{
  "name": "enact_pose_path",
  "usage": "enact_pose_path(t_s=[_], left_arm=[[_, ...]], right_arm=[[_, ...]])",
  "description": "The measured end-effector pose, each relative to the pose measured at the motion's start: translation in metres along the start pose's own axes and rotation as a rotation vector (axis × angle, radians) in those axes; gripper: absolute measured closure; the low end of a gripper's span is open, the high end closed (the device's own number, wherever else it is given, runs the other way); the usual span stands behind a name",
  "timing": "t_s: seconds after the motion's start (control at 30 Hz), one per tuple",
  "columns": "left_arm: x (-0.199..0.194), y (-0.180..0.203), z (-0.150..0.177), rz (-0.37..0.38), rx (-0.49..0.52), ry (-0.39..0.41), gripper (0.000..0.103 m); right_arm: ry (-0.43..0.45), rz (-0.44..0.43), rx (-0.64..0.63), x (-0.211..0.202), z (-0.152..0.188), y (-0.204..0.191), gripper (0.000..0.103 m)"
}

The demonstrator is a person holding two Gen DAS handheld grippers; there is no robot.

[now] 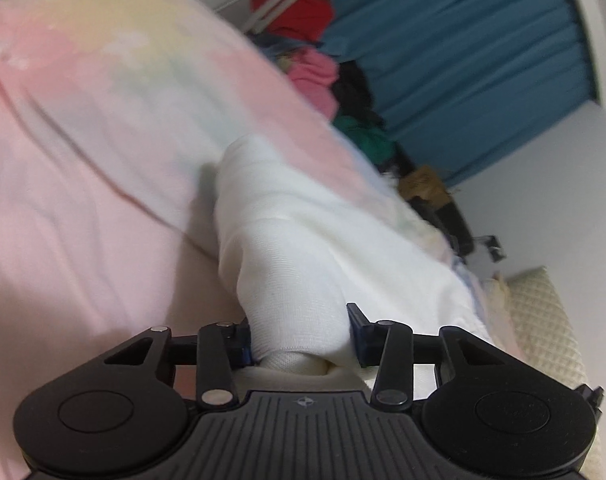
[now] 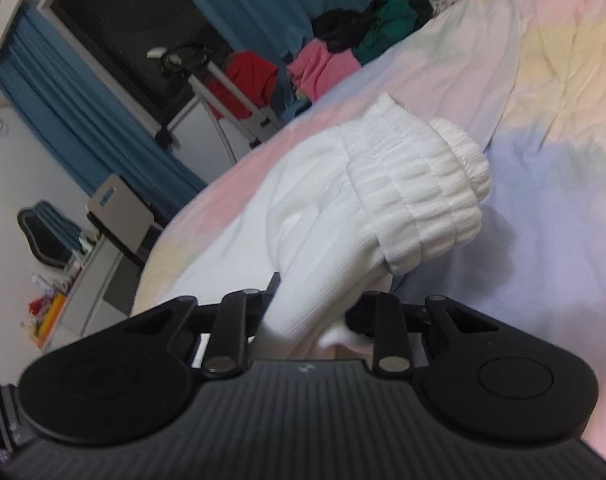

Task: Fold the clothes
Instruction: 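Press the folded cuffs down onto the stack and open the right gripper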

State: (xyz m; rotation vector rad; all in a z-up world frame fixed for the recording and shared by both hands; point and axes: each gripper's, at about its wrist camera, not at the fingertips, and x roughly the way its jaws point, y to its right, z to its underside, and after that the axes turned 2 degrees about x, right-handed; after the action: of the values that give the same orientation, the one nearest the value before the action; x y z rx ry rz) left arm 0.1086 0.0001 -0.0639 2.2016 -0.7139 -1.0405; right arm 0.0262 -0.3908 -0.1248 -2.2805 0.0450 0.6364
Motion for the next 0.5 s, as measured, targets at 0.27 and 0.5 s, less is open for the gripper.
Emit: enact_pose_path(t_s=[0.27, 0.5], left_arm=[[0.048, 0.110, -0.017, 0.091, 0.067, -0.016, 0.061], [0.200, 0.230, -0.063, 0.142, 0.117, -0.073, 0.061]], right_arm=[[0.097, 0.052, 0.058, -0.058, -0.077, 0.019, 0.075], [0.168, 0.153, 0.137, -0.059, -0.203, 0.075, 0.075]])
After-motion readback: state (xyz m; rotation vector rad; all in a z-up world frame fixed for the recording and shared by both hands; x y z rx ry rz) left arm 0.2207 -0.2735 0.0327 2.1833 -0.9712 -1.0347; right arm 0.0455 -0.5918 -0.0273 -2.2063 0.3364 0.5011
